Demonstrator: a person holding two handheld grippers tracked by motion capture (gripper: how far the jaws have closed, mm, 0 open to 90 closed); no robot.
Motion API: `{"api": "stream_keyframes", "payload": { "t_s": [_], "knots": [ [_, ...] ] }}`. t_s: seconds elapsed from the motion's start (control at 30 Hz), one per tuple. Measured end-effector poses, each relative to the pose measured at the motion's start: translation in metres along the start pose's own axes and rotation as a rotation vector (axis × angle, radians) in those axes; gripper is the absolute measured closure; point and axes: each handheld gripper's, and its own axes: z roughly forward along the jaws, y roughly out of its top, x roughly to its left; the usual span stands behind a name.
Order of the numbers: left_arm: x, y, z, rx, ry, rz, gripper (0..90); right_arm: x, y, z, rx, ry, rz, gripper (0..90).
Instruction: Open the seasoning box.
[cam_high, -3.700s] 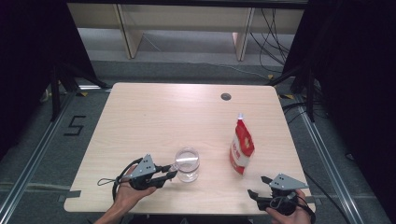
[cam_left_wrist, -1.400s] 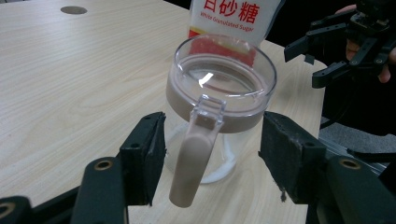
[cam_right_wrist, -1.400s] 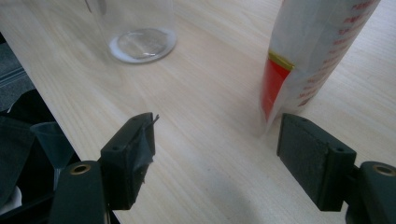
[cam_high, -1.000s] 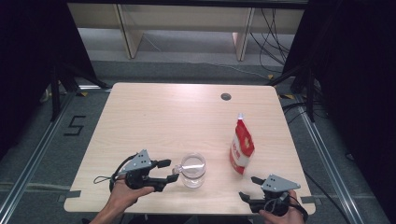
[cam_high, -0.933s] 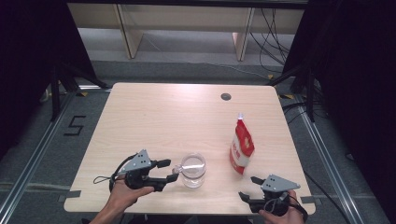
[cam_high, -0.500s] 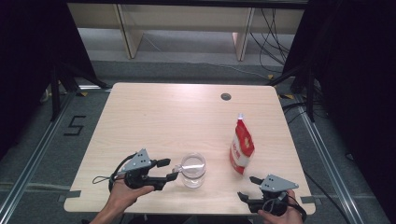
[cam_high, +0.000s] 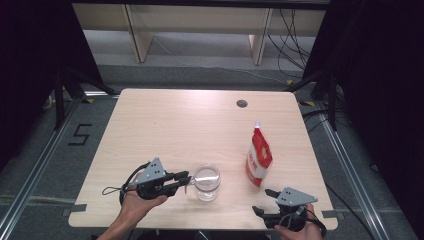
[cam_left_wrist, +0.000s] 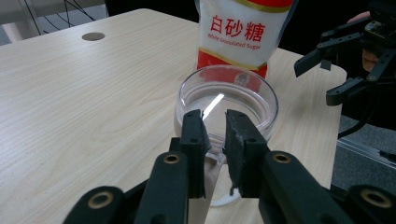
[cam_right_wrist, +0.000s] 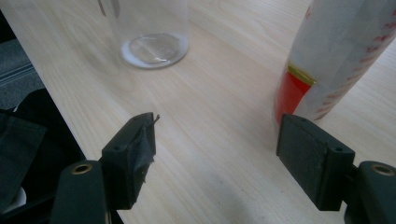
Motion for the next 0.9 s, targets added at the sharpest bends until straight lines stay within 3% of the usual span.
{"api": "stream_keyframes", "payload": {
  "t_s": [0.03,0.2,0.23,0.3,0.57,0.67,0.7,0.73,0.9],
  "knots": [
    [0.000,0.000,0.000,-0.004,0.003,-0.005,79.2,0.002,0.000,0.000,0.007,0.002,0.013,29.4],
    [0.003,0.000,0.001,-0.002,0.008,0.027,82.0,0.004,0.003,0.003,0.000,0.005,-0.019,30.0],
    [0.003,-0.001,0.002,-0.004,0.007,0.024,82.4,0.006,0.004,0.003,0.011,0.008,-0.001,30.5],
    [0.004,-0.001,0.002,0.001,0.015,0.029,82.9,0.007,0.006,0.005,-0.002,0.009,-0.023,32.2],
    [0.002,-0.004,0.003,-0.010,0.008,-0.003,83.1,0.014,0.015,0.013,-0.033,0.016,-0.051,37.6],
    [0.003,-0.002,0.004,-0.005,0.006,0.041,83.9,0.017,0.018,0.015,-0.041,0.009,-0.046,39.3],
    [0.003,-0.003,0.004,-0.006,0.007,0.036,84.1,0.017,0.019,0.016,-0.045,0.012,-0.050,40.3],
    [0.001,-0.004,0.004,-0.007,0.014,0.004,84.2,0.017,0.019,0.017,-0.049,0.018,-0.047,41.3],
    [0.001,-0.004,0.004,-0.005,0.012,0.012,84.3,0.020,0.024,0.023,-0.074,0.024,-0.052,45.7]
  ]
}}
